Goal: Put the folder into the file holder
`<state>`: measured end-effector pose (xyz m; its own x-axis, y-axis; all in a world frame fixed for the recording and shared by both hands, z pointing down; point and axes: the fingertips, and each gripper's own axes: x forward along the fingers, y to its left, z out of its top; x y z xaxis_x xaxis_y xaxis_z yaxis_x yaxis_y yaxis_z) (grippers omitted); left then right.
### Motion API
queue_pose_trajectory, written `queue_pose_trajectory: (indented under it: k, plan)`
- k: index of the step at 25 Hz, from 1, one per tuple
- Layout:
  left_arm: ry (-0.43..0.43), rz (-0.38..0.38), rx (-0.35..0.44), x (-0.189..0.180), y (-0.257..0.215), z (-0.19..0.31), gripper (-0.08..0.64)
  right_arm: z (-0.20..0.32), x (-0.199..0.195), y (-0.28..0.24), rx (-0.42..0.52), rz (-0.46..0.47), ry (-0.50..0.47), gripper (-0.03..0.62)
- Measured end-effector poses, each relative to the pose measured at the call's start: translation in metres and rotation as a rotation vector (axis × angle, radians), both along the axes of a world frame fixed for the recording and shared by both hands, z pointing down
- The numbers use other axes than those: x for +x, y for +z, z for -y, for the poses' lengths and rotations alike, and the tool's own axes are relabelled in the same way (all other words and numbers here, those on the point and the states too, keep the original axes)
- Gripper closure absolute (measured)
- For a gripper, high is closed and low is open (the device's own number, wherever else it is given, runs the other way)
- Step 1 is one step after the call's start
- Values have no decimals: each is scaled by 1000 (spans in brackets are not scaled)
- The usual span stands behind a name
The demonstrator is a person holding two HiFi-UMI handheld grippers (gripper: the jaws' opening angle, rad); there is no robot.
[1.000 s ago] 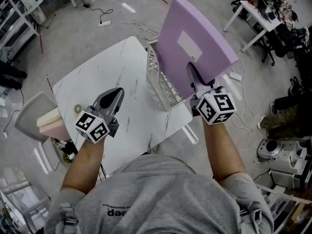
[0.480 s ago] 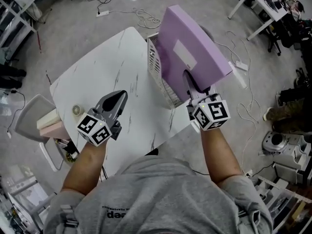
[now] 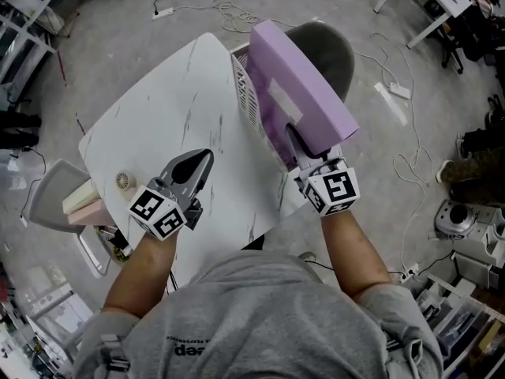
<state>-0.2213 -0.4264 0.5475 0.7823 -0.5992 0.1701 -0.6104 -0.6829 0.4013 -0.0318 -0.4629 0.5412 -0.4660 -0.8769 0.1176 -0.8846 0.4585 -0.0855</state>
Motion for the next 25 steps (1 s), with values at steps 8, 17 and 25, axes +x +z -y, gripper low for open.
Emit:
queue_pose_trajectory:
  k: [8, 17, 25]
  plan:
    - [49, -10, -4, 20, 5, -3, 502, -12, 6, 31, -100, -83, -8, 319]
    - [151, -30, 38, 69, -16, -16, 502, -48, 34, 3, -82, -110, 0, 305]
    - [336, -59, 90, 162, -49, -69, 502, -121, 122, -38, -46, -101, 126, 307]
